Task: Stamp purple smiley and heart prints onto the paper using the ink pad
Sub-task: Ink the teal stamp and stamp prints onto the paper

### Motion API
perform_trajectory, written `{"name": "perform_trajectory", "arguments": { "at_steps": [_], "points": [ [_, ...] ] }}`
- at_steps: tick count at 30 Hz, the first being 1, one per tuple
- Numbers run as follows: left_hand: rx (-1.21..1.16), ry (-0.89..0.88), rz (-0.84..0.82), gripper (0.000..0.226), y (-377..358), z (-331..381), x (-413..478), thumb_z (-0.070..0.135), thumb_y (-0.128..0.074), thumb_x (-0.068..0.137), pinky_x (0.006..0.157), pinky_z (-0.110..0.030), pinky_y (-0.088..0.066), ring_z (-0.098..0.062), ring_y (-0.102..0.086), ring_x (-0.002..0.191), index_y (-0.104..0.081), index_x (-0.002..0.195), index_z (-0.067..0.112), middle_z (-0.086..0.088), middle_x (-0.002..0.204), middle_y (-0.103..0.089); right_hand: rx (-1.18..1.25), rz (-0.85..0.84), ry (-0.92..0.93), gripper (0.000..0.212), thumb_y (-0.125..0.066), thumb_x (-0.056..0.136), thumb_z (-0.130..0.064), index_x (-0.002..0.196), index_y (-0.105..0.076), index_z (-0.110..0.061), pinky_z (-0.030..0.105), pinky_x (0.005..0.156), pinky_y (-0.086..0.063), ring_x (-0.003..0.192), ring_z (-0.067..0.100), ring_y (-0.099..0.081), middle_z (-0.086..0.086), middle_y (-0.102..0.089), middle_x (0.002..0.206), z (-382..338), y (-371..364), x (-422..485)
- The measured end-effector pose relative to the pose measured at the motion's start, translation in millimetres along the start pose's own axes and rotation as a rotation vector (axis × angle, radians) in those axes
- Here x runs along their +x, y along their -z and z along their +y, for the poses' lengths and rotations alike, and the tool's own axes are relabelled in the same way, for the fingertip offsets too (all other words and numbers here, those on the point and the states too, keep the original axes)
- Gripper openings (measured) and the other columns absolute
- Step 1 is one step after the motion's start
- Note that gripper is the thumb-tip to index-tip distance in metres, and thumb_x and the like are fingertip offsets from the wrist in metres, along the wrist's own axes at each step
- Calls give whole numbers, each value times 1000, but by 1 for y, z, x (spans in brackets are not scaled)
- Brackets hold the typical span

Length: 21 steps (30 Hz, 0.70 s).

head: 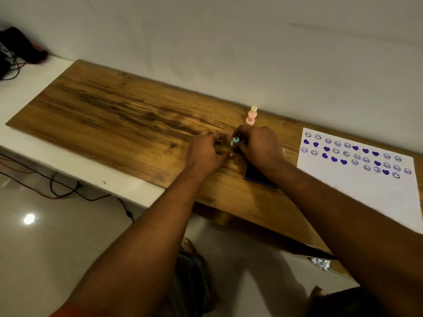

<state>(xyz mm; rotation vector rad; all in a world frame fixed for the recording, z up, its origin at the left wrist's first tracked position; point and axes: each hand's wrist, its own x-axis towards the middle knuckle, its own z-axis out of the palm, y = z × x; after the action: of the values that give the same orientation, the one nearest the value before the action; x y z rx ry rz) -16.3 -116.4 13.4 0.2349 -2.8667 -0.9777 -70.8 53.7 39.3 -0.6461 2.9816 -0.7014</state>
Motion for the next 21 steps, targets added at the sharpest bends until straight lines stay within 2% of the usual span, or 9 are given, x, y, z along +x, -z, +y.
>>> {"name": "perform_trajectory", "arguments": {
  "at_steps": [3, 6, 16, 21],
  "points": [
    [16, -51, -58, 43, -1, 2, -1, 41, -90, 73, 87, -31, -51, -20, -66, 104, -80, 114, 30, 3, 108, -71, 38, -21, 37, 27, -74, 94, -22, 121, -75, -27, 24, 81, -53, 96, 14, -74, -4, -80, 107, -3, -4, -20],
    [-25, -87, -79, 36, 0, 3, -2, 37, -91, 72, 84, -28, -52, -16, -69, 98, -82, 106, 29, 7, 102, -74, 66, -4, 14, 27, -76, 93, -25, 120, -75, -27, 23, 80, -51, 95, 13, -74, -5, -80, 106, 1, -1, -27],
    [67, -141, -65, 36, -7, 0, -3, 44, -83, 80, 99, -44, -45, -22, -59, 114, -76, 113, 31, 7, 114, -71, 117, 0, -34, 28, -79, 92, -26, 119, -75, -23, 31, 88, -59, 98, 14, -73, -1, -80, 108, 3, 1, -23],
    [25, -117, -59, 36, -11, 0, -2, 48, -82, 83, 100, -45, -42, -19, -55, 118, -75, 114, 33, 11, 116, -70, 182, 10, -78, 27, -82, 89, -30, 115, -76, -25, 24, 81, -55, 95, 10, -73, -4, -80, 105, 10, 1, -21]
  ]
}}
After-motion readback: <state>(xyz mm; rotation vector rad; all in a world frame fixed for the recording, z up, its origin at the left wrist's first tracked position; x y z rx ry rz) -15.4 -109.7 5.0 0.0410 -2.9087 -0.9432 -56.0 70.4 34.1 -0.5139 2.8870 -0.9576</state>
